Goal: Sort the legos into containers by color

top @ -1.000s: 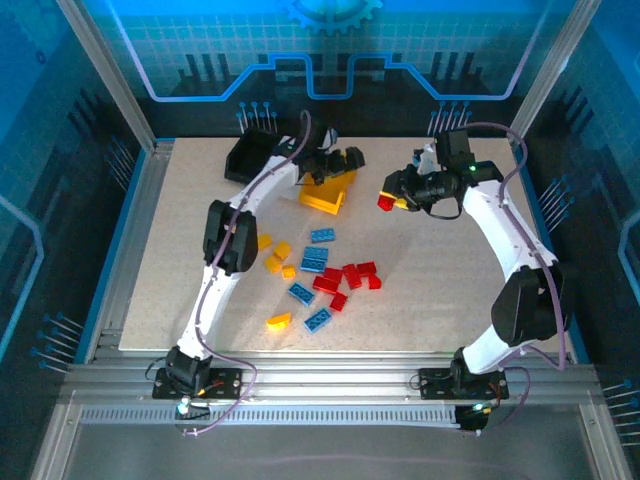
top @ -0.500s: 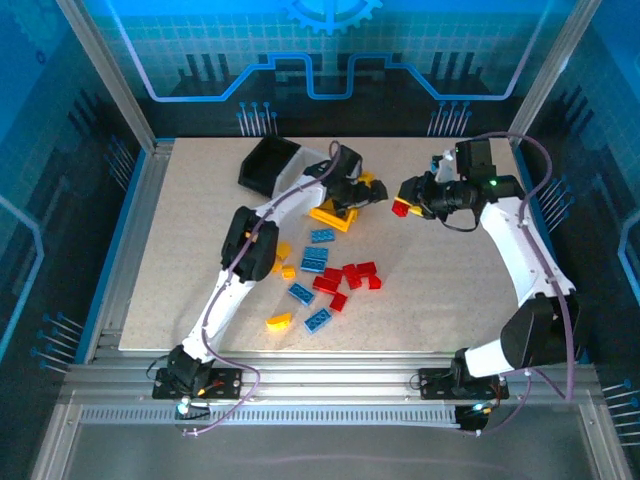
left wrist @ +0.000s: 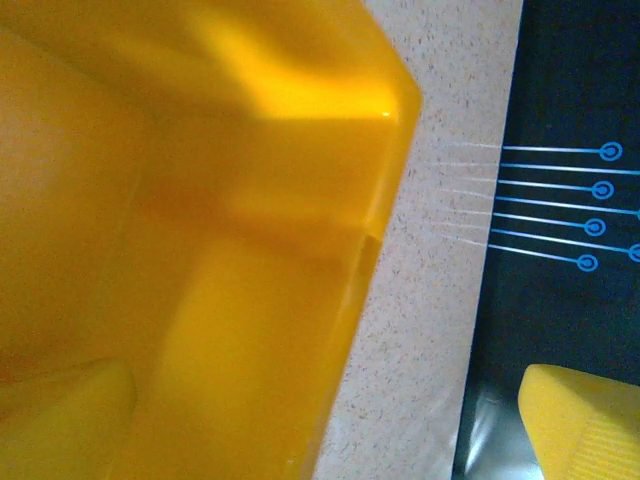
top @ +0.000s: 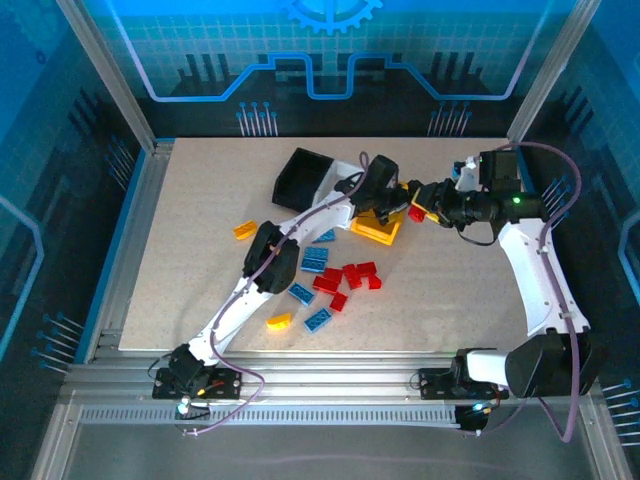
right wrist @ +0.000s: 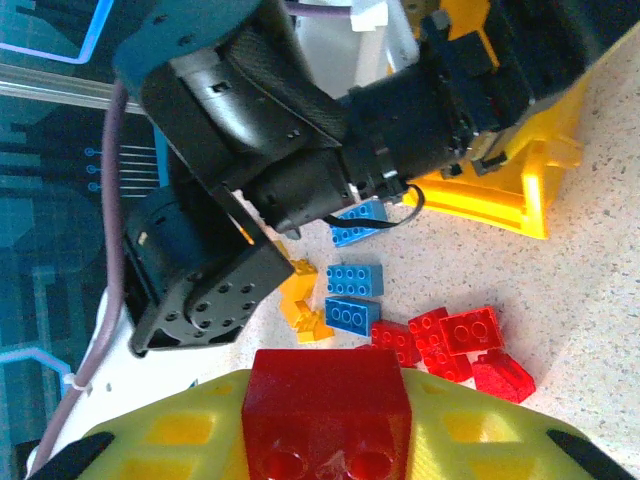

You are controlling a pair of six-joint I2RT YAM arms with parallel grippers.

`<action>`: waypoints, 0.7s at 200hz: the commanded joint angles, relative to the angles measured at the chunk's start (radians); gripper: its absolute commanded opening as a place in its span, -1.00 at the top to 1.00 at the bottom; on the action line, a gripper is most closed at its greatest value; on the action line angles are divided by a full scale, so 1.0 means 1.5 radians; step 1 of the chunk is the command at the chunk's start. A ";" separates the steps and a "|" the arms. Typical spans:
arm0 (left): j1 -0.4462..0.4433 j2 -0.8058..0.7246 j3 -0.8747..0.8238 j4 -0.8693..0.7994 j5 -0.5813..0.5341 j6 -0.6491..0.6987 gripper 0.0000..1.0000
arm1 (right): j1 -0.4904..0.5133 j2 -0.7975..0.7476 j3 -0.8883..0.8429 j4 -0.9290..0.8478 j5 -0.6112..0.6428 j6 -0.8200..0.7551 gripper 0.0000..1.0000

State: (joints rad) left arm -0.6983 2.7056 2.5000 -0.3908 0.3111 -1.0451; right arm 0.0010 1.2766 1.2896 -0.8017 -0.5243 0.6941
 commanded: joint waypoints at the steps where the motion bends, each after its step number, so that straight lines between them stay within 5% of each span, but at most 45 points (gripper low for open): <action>1: -0.007 -0.017 0.015 0.004 0.029 -0.007 -0.98 | -0.011 -0.017 -0.009 -0.004 -0.003 -0.004 0.28; 64: 0.036 -0.235 -0.192 -0.009 -0.007 0.086 -0.98 | -0.010 -0.033 0.016 0.081 -0.017 0.033 0.28; 111: 0.080 -0.386 -0.292 -0.056 -0.009 0.155 -0.98 | -0.011 -0.013 0.047 0.038 0.020 0.044 0.29; 140: 0.141 -0.550 -0.475 -0.092 -0.055 0.206 -0.98 | 0.021 0.056 0.070 0.004 0.055 0.033 0.30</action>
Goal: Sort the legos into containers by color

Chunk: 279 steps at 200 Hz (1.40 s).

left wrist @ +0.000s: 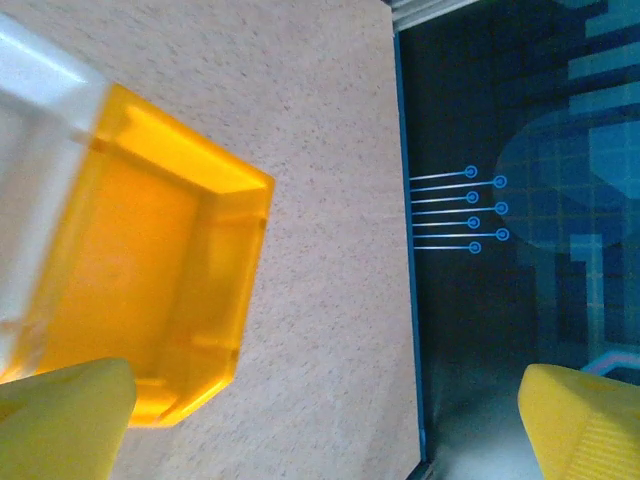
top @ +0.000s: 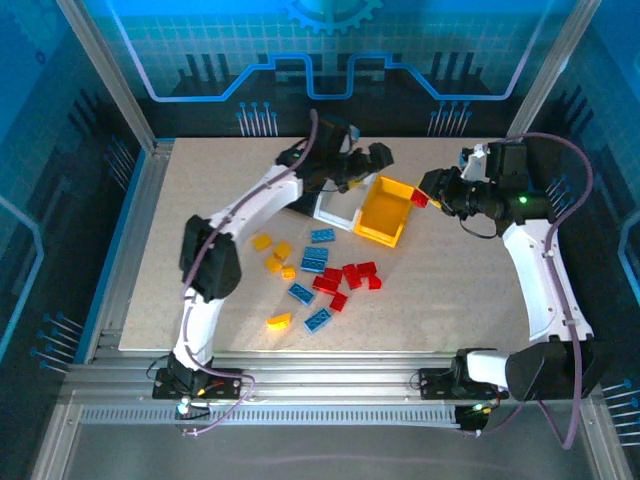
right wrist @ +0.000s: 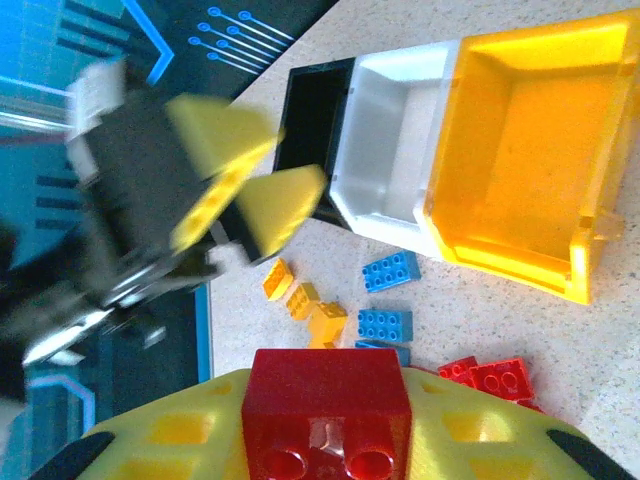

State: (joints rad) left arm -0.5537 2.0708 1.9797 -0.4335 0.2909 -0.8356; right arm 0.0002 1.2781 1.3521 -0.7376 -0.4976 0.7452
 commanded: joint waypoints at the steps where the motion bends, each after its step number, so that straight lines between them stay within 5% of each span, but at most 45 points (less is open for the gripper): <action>1: 0.047 -0.133 -0.136 -0.064 -0.043 0.068 -0.98 | 0.022 0.059 0.030 -0.040 0.038 -0.002 0.30; 41: 0.155 -0.323 -0.351 -0.146 -0.055 0.159 -0.98 | 0.101 0.236 0.143 -0.115 0.120 -0.056 0.30; 76: 0.166 -0.425 -0.462 -0.240 -0.106 0.254 -0.98 | 0.153 0.405 0.268 -0.187 0.207 -0.101 0.31; 139: 0.200 -0.512 -0.613 -0.266 -0.110 0.245 -0.98 | 0.170 0.566 0.383 -0.225 0.247 -0.128 0.24; 227: 0.269 -0.442 -0.619 -0.239 -0.103 0.221 -0.98 | 0.186 0.509 0.377 -0.251 0.277 -0.171 -0.20; 279: 0.303 -0.309 -0.518 -0.245 -0.165 0.227 -0.98 | 0.287 0.407 0.272 -0.232 0.278 -0.189 -0.26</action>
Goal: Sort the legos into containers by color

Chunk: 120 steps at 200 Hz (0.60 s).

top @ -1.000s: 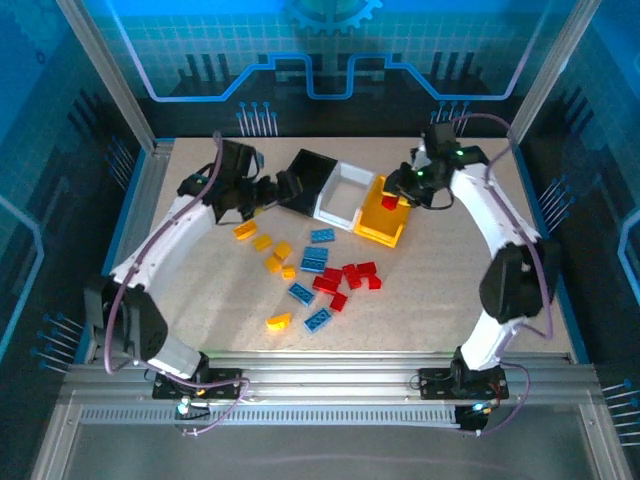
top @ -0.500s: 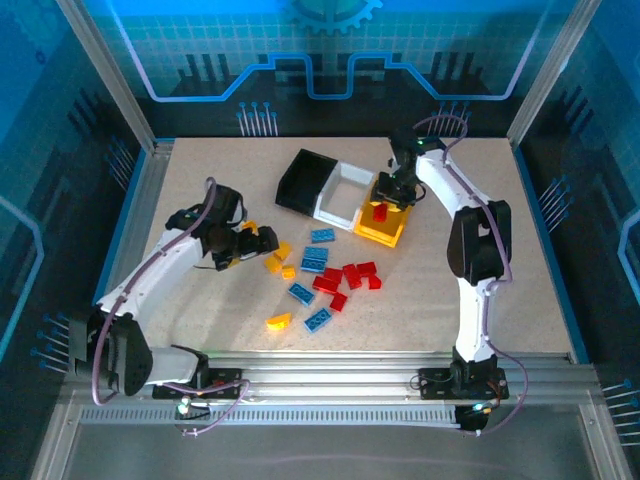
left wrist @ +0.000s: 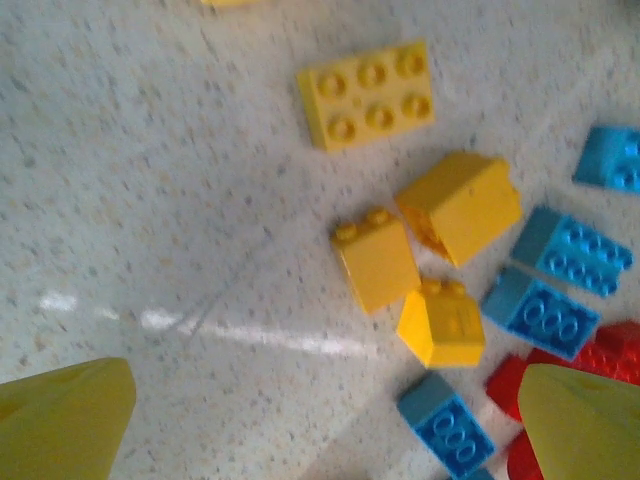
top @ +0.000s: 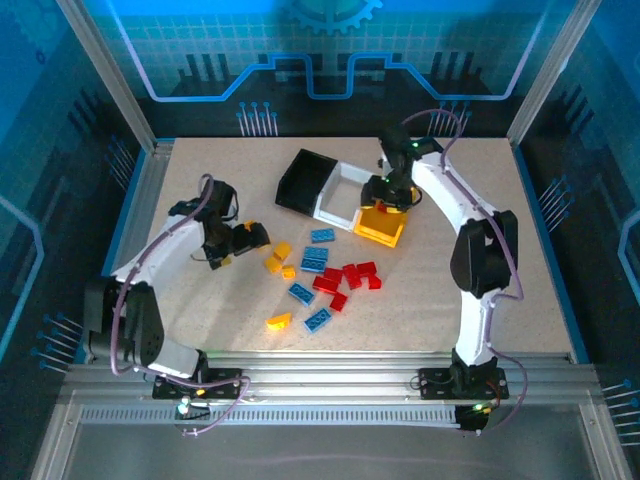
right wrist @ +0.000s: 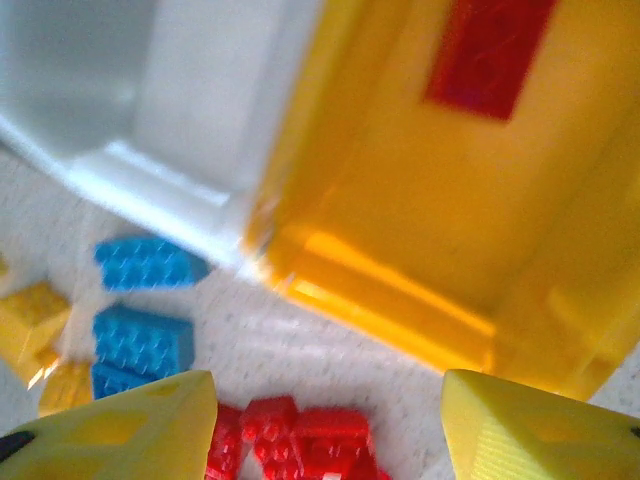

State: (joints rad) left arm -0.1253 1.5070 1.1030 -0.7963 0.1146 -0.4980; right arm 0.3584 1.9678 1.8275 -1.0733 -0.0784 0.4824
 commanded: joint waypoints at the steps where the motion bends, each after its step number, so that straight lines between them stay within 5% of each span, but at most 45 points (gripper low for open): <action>1: 0.017 0.071 0.071 -0.004 -0.049 0.003 -0.98 | 0.050 -0.054 -0.047 -0.007 -0.002 -0.013 -0.27; 120: 0.037 0.347 0.292 -0.061 -0.108 0.015 -0.98 | 0.086 -0.083 -0.043 -0.010 -0.056 -0.005 -0.34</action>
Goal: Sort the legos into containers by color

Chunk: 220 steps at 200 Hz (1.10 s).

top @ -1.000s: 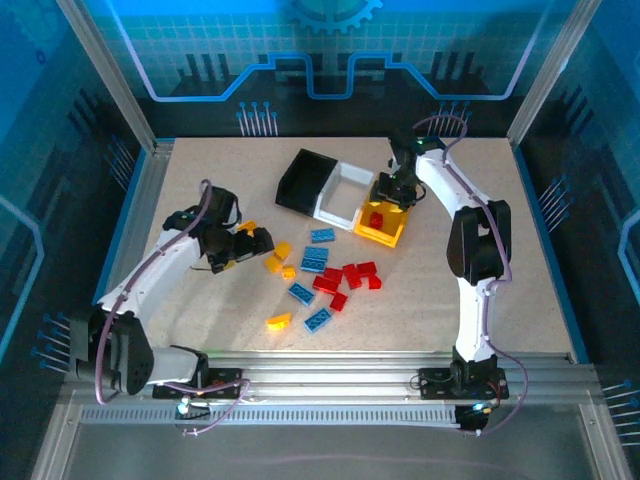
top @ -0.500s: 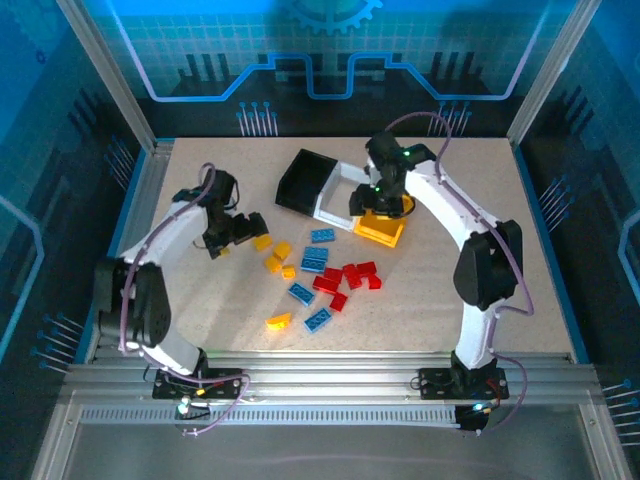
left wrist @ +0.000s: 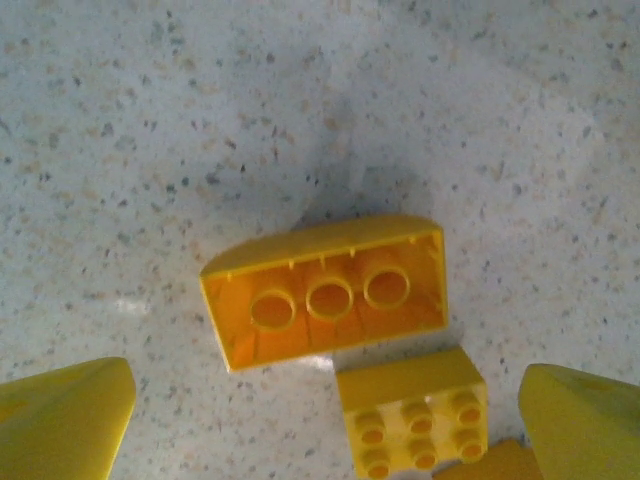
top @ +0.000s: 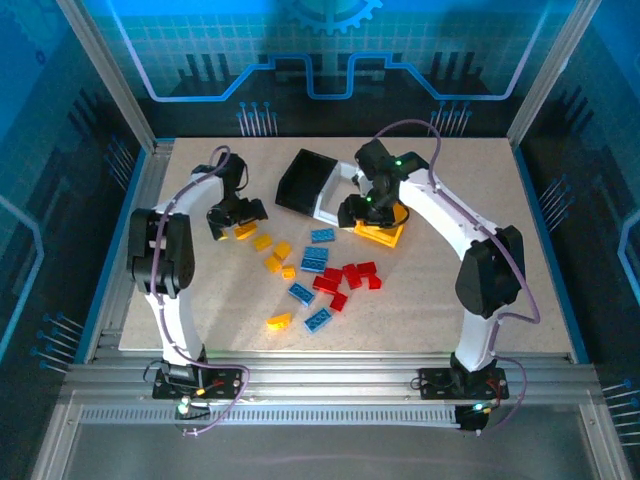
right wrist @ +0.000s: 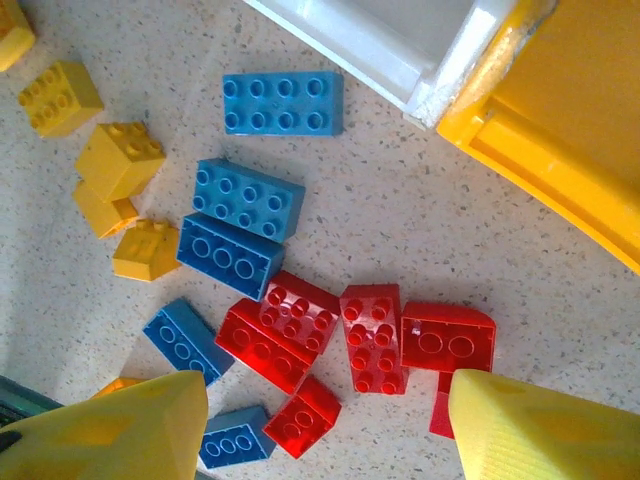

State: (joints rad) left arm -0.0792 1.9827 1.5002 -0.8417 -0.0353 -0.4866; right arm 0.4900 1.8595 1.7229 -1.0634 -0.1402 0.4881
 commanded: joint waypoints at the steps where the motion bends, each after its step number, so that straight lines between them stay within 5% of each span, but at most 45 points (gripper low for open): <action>1: 0.005 0.031 0.027 -0.031 -0.007 0.007 -0.98 | -0.002 -0.011 0.026 -0.016 -0.015 -0.008 -0.34; 131: 0.004 0.060 0.023 -0.026 0.013 -0.008 -0.33 | -0.004 -0.002 0.001 0.013 -0.039 0.005 -0.35; 220: 0.004 -0.033 0.043 0.018 0.123 -0.015 -0.30 | -0.003 -0.039 -0.032 0.015 -0.023 0.012 -0.34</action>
State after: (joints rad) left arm -0.0784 2.0136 1.5181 -0.8349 0.0486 -0.4973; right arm 0.4881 1.8553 1.6936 -1.0275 -0.1837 0.4961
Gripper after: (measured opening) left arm 0.654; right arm 0.672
